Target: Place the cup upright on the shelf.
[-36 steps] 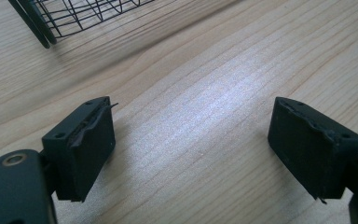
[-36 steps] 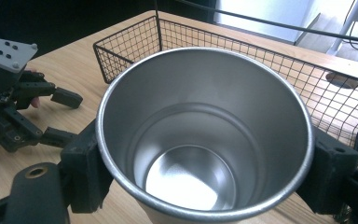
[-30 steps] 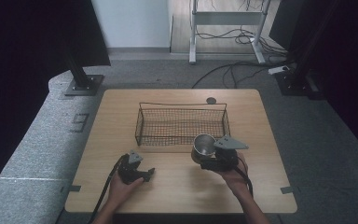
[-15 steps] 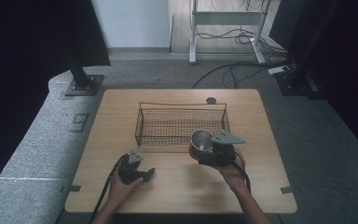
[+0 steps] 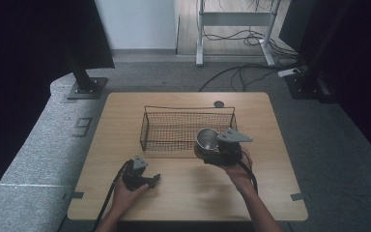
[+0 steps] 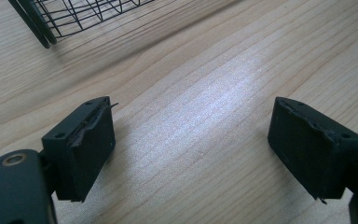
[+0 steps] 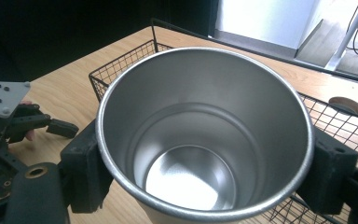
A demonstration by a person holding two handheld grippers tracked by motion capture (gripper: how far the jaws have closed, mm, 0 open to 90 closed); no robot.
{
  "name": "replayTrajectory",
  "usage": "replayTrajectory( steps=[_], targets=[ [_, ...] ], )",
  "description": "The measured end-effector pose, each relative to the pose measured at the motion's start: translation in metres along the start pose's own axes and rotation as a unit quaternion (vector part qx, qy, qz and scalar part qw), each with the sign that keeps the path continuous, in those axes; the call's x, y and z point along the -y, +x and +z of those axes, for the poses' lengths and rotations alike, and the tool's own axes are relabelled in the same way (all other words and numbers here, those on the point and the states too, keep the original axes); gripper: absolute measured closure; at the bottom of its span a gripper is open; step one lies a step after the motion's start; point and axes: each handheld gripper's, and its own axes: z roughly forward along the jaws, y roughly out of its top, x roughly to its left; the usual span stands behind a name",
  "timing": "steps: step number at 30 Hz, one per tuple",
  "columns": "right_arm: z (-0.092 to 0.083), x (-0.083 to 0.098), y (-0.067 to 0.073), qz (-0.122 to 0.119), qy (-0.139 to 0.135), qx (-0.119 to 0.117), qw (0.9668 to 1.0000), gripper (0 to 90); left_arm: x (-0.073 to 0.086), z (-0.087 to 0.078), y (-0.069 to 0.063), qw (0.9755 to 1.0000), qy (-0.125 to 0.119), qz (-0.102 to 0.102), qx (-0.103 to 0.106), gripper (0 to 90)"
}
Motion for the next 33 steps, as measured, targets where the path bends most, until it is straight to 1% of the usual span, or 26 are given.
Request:
replayTrajectory(
  steps=[11,18,33],
  targets=[
    [0.009,-0.008,-0.005,-0.003,0.009,0.007,0.9999,18.3,0.000,0.000,0.000,1.0000,0.000,0.000,0.000,14.6],
    [0.012,-0.013,-0.007,-0.002,0.008,0.010,0.9999,18.3,0.000,0.000,0.000,1.0000,0.000,0.000,0.000,14.6],
    [0.023,-0.023,-0.012,0.007,0.008,0.016,0.9998,18.3,0.000,0.000,0.000,1.0000,0.000,0.000,0.000,14.6]
  ],
)
